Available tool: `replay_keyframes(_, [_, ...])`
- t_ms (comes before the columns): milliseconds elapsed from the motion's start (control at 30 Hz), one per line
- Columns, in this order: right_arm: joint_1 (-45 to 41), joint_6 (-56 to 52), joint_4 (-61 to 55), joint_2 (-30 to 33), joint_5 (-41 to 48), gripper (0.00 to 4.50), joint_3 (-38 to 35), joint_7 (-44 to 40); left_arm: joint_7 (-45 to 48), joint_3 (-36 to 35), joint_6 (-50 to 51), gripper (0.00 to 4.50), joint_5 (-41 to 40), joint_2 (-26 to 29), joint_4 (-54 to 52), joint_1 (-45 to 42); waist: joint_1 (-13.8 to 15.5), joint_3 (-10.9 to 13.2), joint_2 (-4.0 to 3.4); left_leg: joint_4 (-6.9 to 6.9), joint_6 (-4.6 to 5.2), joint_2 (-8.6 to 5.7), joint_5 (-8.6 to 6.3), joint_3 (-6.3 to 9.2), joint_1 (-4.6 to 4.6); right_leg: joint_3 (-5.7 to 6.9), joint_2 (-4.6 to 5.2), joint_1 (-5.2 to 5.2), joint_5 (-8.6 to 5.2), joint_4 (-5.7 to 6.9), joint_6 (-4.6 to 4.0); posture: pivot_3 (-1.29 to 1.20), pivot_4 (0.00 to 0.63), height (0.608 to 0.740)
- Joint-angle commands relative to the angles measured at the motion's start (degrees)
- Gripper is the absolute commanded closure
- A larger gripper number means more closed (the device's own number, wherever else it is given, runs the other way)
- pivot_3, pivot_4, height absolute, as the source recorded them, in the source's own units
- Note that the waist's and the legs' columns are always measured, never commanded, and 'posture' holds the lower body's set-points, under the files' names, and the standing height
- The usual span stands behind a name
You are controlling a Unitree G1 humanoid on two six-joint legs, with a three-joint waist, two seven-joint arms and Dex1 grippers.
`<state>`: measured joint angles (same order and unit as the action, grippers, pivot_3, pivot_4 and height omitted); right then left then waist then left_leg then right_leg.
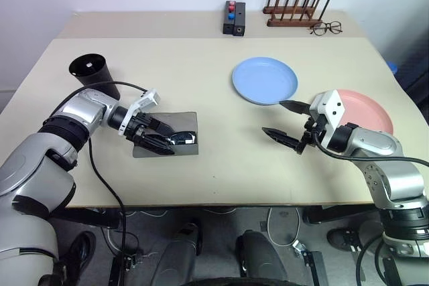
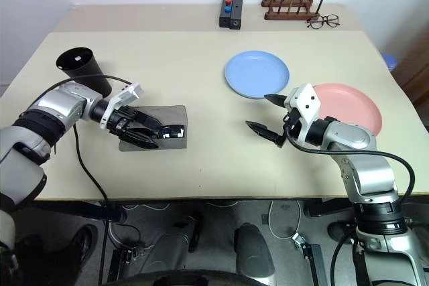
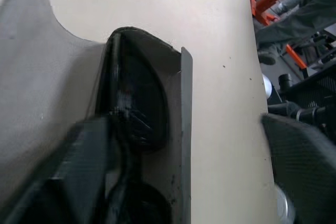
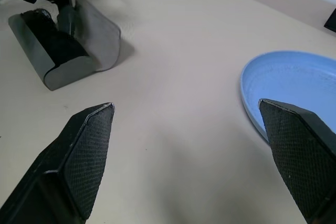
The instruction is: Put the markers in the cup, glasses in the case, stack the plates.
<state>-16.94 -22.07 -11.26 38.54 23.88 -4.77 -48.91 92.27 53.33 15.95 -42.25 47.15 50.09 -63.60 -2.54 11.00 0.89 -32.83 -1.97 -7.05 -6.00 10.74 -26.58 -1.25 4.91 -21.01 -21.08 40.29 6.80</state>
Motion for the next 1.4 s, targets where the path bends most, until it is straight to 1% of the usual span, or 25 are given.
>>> replay_keyframes(33, [-0.91,1.04,-1.76,-0.22,0.78,0.00,-1.09,-0.10,0.23,-0.20,-1.90,0.04,0.37,0.54,-0.07,-1.18,0.02,0.00,0.00,0.00,0.00,0.00,0.00,0.00,0.00,0.00,0.00,0.00,0.00,0.00,0.00,0.00,0.150,0.738])
replay_keyframes(200, [-1.65,0.41,-1.63,-0.31,1.53,0.00,-1.43,-0.22,0.23,-1.93,-1.59,0.04,-0.12,0.80,0.16,-3.28,0.02,0.00,0.00,0.00,0.00,0.00,0.00,0.00,0.00,0.00,0.01,0.00,0.00,0.00,0.00,0.00,0.150,0.738])
replay_keyframes(300, [-1.96,0.37,-1.57,-0.37,1.42,0.00,-1.17,-0.21,0.23,-3.05,-3.58,0.04,0.22,1.63,0.03,-4.86,0.06,0.00,0.00,-0.01,0.00,0.00,0.00,0.00,-0.02,0.01,0.01,-0.01,0.00,0.00,0.00,0.00,0.150,0.738])
replay_keyframes(400, [-2.36,0.55,-1.10,-0.34,1.13,0.00,-0.78,-0.35,0.23,-6.87,-6.78,0.04,3.28,0.09,5.66,-8.54,0.03,0.00,0.00,-0.01,0.00,0.00,0.00,0.00,-0.02,0.01,0.01,-0.02,0.00,0.00,0.00,0.00,0.150,0.738])
replay_keyframes(500, [-2.51,0.83,-0.71,-0.41,0.75,0.00,-0.32,-0.57,0.23,-13.05,-7.45,0.04,6.92,-2.28,12.95,-13.00,0.03,0.00,0.01,0.00,0.00,-0.01,0.00,0.00,-0.03,0.03,0.00,-0.04,0.00,0.00,0.00,0.00,0.150,0.738])
replay_keyframes(533, [-2.69,0.87,-0.50,-0.50,0.66,0.00,-0.21,-0.61,0.23,-15.56,-8.17,0.55,8.21,-3.22,15.20,-14.10,0.04,0.00,0.01,0.00,0.00,-0.01,0.00,-0.02,-0.03,0.02,0.00,-0.04,0.00,-0.01,0.01,0.00,0.150,0.738])
replay_keyframes(567, [-2.80,0.91,-0.43,-0.58,0.61,0.00,-0.15,-0.66,0.23,-18.75,-9.40,0.83,9.16,-4.17,17.30,-15.07,0.04,0.00,0.01,0.00,0.00,-0.02,0.00,-0.02,-0.03,0.03,0.00,-0.05,0.00,0.00,0.01,0.00,0.150,0.738])
replay_keyframes(667, [-3.62,1.17,0.30,-0.98,0.19,0.00,0.22,-0.76,-4.46,-26.85,-15.09,2.39,12.59,-6.63,21.09,-16.00,0.03,0.00,0.01,0.00,0.01,-0.02,0.00,-0.03,-0.03,0.04,0.02,-0.05,-0.01,-0.01,0.02,0.00,0.150,0.738])
replay_keyframes(733, [-4.11,1.15,0.50,-1.29,0.14,0.00,0.35,-0.83,-7.71,-30.62,-17.96,3.46,15.20,-7.87,22.20,-15.35,0.02,0.01,0.02,0.00,0.01,-0.02,0.00,-0.02,-0.03,0.04,0.03,-0.04,0.00,-0.01,0.02,0.00,0.150,0.738])
replay_keyframes(800, [-4.33,0.86,0.54,-1.46,0.62,0.00,0.28,-1.38,-11.18,-32.08,-19.91,4.44,19.72,-8.51,23.07,-13.79,-0.04,0.01,0.02,0.00,0.01,-0.02,0.00,-0.02,-0.05,0.04,0.03,-0.04,0.00,-0.01,0.04,0.00,0.150,0.738])
replay_keyframes(867, [-3.91,0.54,-0.19,-1.26,1.93,0.00,-0.04,-2.85,-15.09,-32.97,-21.88,4.49,23.88,-9.00,23.61,-11.87,-0.16,0.01,0.02,0.00,0.01,-0.02,0.00,-0.07,-0.05,0.02,0.03,0.01,0.01,0.00,0.04,0.00,0.150,0.738])
replay_keyframes(933, [-3.20,0.51,-1.45,-1.17,3.58,0.00,-0.51,-4.50,-17.58,-35.64,-23.27,4.49,25.44,-9.67,23.79,-10.25,-0.17,0.01,0.02,0.02,0.01,-0.02,0.00,-0.08,-0.04,0.00,0.00,0.08,0.01,0.02,0.05,0.00,0.150,0.738])
replay_keyframes(1000, [-2.69,-0.67,-2.46,-1.00,4.61,0.00,-0.34,-4.99,-19.49,-38.74,-21.58,4.49,26.02,-10.41,24.31,-9.29,-0.10,0.01,0.03,0.00,0.01,-0.02,0.00,-0.06,-0.07,0.01,-0.02,0.10,0.02,0.04,0.06,0.00,0.150,0.738])
replay_keyframes(1067, [-2.12,-0.36,-3.17,-0.81,4.10,0.00,0.78,-5.58,-22.87,-39.59,-21.63,4.49,28.84,-10.88,24.71,-7.90,0.01,0.02,0.04,-0.08,0.01,-0.02,0.00,0.00,-0.17,0.04,-0.16,0.06,0.05,0.05,0.11,0.00,0.150,0.738])
replay_keyframes(1133, [-2.20,-0.22,-3.19,-1.13,3.92,0.00,1.22,-5.57,-23.44,-40.70,-23.54,4.49,30.73,-11.56,24.44,-6.59,0.00,0.02,0.04,-0.12,0.01,-0.03,0.00,0.01,-0.19,0.05,-0.16,0.08,0.07,0.05,0.15,0.00,0.150,0.738])
replay_keyframes(1200, [-2.63,-0.35,-3.23,-1.81,3.80,0.00,1.49,-4.91,-22.62,-42.04,-25.31,4.49,31.92,-12.50,23.99,-5.40,0.05,0.01,0.04,-0.12,0.01,-0.03,0.00,0.00,-0.17,0.05,-0.17,0.10,0.08,0.05,0.15,0.00,0.150,0.738])
replay_keyframes(1300, [-2.79,-0.20,-3.54,-2.67,3.24,0.00,2.27,-3.80,-18.39,-42.77,-26.50,4.49,34.12,-13.05,23.43,-3.51,-0.03,0.01,0.04,-0.12,0.01,-0.03,0.00,0.00,-0.17,0.05,-0.16,0.11,0.08,0.05,0.15,0.00,0.150,0.738])
replay_keyframes(1333, [-2.70,-0.16,-3.73,-2.87,3.10,0.00,2.50,-3.47,-15.14,-42.56,-25.21,4.49,34.77,-12.85,23.33,-3.06,-0.05,0.01,0.04,-0.12,0.01,-0.03,0.00,-0.01,-0.16,0.05,-0.16,0.11,0.08,0.05,0.15,0.00,0.150,0.738])
replay_keyframes(1400, [-2.48,-0.10,-4.06,-3.02,3.03,0.00,2.74,-3.10,-11.58,-42.50,-23.48,4.49,36.00,-12.51,23.24,-2.59,-0.20,0.02,0.04,-0.11,0.01,-0.02,0.00,-0.02,-0.17,0.03,-0.18,0.07,0.08,0.07,0.14,0.00,0.150,0.738])
